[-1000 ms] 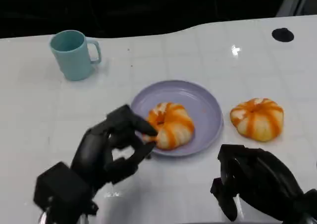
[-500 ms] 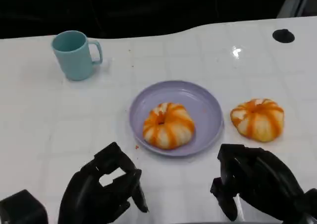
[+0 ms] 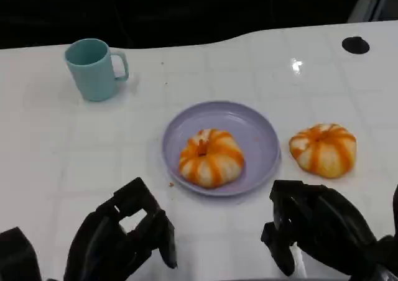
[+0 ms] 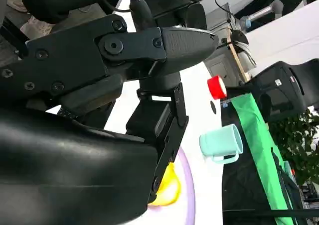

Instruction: Grasp the bread from the table and place it into the plate.

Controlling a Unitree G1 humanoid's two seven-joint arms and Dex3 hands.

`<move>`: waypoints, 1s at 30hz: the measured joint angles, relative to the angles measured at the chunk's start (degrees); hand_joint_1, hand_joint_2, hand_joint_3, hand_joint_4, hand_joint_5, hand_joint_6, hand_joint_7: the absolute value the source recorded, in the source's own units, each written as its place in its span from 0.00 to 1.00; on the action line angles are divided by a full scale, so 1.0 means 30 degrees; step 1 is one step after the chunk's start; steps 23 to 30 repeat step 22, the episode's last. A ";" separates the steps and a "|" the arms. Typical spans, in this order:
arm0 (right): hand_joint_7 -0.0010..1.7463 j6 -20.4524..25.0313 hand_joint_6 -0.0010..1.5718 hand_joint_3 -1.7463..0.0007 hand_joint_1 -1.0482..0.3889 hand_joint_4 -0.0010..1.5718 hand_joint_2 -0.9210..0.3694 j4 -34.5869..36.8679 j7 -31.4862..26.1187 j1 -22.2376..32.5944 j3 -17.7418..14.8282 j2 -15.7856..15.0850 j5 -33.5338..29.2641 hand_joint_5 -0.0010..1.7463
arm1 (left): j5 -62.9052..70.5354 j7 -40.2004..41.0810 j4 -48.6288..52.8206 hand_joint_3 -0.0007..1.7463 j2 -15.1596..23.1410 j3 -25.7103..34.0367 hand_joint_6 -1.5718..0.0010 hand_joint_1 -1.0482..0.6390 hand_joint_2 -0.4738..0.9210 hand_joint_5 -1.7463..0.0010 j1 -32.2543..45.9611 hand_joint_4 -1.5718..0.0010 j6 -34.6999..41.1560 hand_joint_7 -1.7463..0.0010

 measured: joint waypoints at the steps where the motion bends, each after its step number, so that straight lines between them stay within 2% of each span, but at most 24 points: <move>1: 0.89 -0.0032 0.70 0.79 0.09 0.82 0.00 0.0030 0.0000 -0.0014 -0.0004 0.0000 -0.0003 0.94 | 0.0000 -0.0096 0.0071 0.16 -0.0008 0.0033 0.55 0.26 1.00 0.00 -0.0055 0.39 0.0002 0.00; 30: 0.90 -0.0672 0.70 0.79 0.09 0.81 0.00 0.0661 -0.0003 -0.0352 -0.0008 -0.0009 -0.0109 0.94 | 0.0525 -0.1034 0.1224 0.13 -0.0335 0.0219 0.54 0.25 1.00 0.00 -0.0493 0.39 -0.0313 0.00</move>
